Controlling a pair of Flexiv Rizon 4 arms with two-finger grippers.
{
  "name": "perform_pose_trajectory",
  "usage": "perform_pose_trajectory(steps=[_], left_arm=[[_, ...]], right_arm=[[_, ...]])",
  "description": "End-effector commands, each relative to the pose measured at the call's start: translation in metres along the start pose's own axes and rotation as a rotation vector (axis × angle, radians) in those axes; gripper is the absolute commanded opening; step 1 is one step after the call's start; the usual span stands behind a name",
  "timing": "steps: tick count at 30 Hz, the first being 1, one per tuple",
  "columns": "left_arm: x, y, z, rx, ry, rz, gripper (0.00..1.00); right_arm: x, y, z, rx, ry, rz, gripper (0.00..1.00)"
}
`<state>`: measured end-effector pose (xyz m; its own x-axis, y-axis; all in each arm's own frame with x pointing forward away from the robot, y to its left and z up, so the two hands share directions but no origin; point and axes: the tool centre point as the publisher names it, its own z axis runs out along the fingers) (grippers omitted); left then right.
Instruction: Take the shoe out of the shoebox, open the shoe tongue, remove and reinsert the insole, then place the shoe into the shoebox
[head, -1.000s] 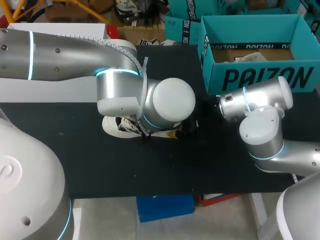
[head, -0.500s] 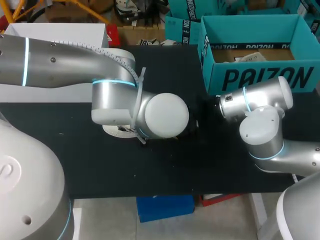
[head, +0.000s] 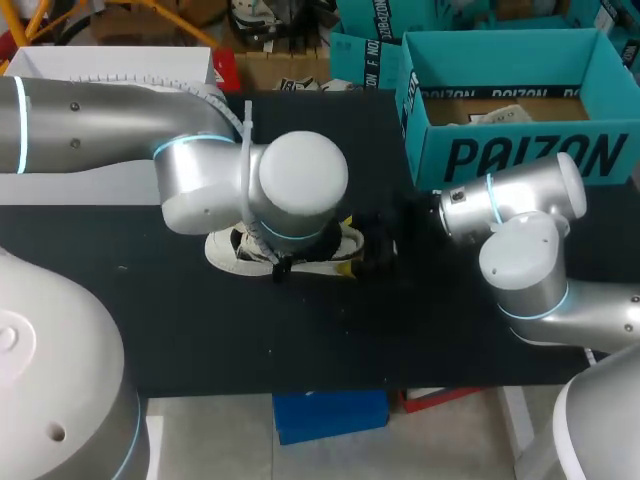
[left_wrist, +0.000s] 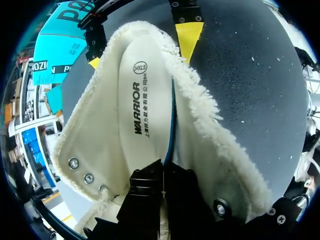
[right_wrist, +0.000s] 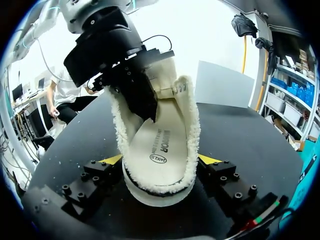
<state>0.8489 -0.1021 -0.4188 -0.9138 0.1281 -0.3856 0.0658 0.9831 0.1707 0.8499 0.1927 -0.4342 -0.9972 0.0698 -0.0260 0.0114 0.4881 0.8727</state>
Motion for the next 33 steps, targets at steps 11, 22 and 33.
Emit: perform_pose_trajectory(steps=[11, 22, 33], left_arm=[[-0.010, 0.000, 0.020, 0.297, 0.177, 0.040, 0.00], [-0.007, -0.006, -0.009, 0.400, 0.244, 0.047, 0.00], [-0.008, -0.009, -0.030, 0.417, 0.238, 0.062, 0.00]], right_arm=[[0.000, -0.002, 0.000, 0.002, 0.002, 0.001, 0.00], [0.000, -0.002, 0.000, 0.002, 0.002, 0.001, 0.00], [0.000, -0.002, 0.000, 0.002, 0.002, 0.001, 0.00]])
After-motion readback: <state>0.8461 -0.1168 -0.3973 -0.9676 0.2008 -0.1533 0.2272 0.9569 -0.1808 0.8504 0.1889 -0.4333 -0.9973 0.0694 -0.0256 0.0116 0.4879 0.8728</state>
